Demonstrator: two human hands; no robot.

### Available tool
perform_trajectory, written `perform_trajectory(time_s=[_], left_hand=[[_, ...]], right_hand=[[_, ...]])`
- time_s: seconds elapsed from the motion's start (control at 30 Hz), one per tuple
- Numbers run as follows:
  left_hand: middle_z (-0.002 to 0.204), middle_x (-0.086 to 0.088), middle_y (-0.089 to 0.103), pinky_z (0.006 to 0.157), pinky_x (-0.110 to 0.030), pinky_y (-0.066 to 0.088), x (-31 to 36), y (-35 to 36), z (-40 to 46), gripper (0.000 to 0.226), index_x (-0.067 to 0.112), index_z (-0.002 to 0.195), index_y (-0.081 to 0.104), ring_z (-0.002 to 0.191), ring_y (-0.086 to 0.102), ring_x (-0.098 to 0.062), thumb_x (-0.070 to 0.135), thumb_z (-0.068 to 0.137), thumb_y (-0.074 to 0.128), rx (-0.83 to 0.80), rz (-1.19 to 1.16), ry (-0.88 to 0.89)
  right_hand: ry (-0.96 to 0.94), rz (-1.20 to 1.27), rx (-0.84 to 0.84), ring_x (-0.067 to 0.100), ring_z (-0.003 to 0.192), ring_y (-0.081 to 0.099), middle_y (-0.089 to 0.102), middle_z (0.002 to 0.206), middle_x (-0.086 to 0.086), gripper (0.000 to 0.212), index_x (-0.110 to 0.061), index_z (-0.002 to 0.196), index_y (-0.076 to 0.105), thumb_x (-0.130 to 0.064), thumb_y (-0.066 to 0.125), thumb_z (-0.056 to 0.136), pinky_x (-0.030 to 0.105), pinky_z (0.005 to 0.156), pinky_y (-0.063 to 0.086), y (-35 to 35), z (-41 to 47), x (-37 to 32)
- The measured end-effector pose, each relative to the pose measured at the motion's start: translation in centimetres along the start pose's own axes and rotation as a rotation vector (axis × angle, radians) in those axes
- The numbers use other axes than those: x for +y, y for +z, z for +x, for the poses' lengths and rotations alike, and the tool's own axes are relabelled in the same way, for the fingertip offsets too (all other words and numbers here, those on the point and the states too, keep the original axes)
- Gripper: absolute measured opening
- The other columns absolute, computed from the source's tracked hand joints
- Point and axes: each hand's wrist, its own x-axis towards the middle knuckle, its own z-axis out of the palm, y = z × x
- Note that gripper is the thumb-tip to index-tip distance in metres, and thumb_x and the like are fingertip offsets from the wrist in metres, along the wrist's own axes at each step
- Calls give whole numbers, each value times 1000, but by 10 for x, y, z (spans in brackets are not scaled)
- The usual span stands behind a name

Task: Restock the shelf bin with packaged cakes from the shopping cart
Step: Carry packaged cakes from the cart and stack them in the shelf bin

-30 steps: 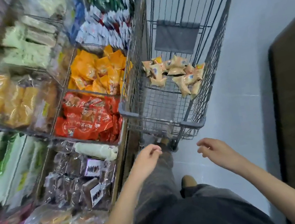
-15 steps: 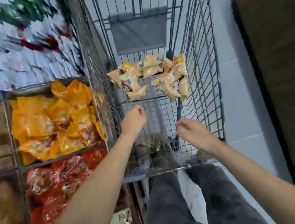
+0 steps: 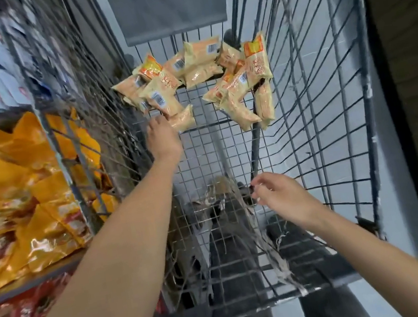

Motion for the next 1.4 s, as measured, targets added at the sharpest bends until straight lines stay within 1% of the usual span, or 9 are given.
perform_trajectory(time_s=[0.2, 0.43, 0.57, 0.67, 0.8, 0.93, 1.07, 1.27, 1.4], left_hand=[[103, -10, 58, 61, -31, 38, 2, -3, -28, 22, 14, 106, 63, 95, 57, -28, 26, 87, 60, -110, -56, 50], [74, 6, 52, 39, -19, 29, 35, -17, -124, 16, 17, 93, 41, 53, 48, -8, 24, 89, 55, -271, -512, 5], [105, 5, 50, 70, -24, 46, 51, -21, -176, 27, 24, 110, 39, 84, 54, -7, 26, 88, 56, -376, -554, 239], [135, 16, 22, 104, -17, 22, 57, -23, -196, 48, 24, 135, 32, 127, 26, 0, 30, 92, 50, -548, -598, 437], [137, 19, 36, 96, -9, 35, 53, -34, -187, 40, 30, 127, 49, 123, 39, 3, 9, 93, 43, -635, -817, 353], [104, 13, 63, 76, -5, 43, 50, -40, -154, 33, 31, 98, 57, 94, 58, 3, 4, 94, 39, -454, -975, 95], [114, 6, 59, 89, -15, 39, 63, -24, -95, 25, 18, 112, 55, 105, 52, -4, 4, 94, 44, -261, -730, 82], [141, -12, 39, 106, -37, 32, 95, 9, -16, 60, 6, 137, 39, 129, 35, -28, -9, 80, 50, -92, 43, 626], [142, -14, 33, 101, -43, 33, 103, 22, 7, 68, 13, 139, 36, 127, 33, -32, -5, 77, 57, 46, 359, 881]], right_hand=[[43, 81, -6, 11, 93, 61, 64, 95, -9, 22, -34, 84, 54, -22, 40, 95, 28, 72, 44, -6, 9, 0], [119, 437, 81, 7, 89, 60, 62, 100, -9, 16, -28, 104, 53, -27, 38, 100, 27, 77, 47, -13, 17, -14], [138, 715, 3, 14, 97, 64, 66, 109, -1, 25, -26, 114, 57, -37, 39, 100, 33, 78, 51, -23, 17, -17], [158, 714, 53, 20, 103, 64, 66, 113, 4, 29, -26, 123, 54, -37, 44, 98, 40, 85, 51, -32, 16, -12], [219, 810, 82, 27, 98, 64, 66, 112, 12, 27, -21, 124, 54, -28, 45, 99, 44, 82, 53, -41, 17, -10], [263, 801, 127, 27, 100, 65, 67, 111, 9, 26, -20, 123, 55, -21, 46, 99, 44, 86, 53, -36, 22, -11], [282, 797, 183, 21, 90, 66, 68, 103, 4, 17, -26, 111, 57, -21, 46, 98, 34, 70, 54, -27, 26, -11], [307, 752, 247, 21, 94, 65, 68, 103, 2, 15, -30, 109, 56, -25, 46, 98, 39, 81, 54, -19, 26, 0], [299, 758, 255, 17, 86, 67, 69, 94, -3, 15, -36, 88, 57, -26, 48, 97, 32, 69, 53, -12, 23, 5]])
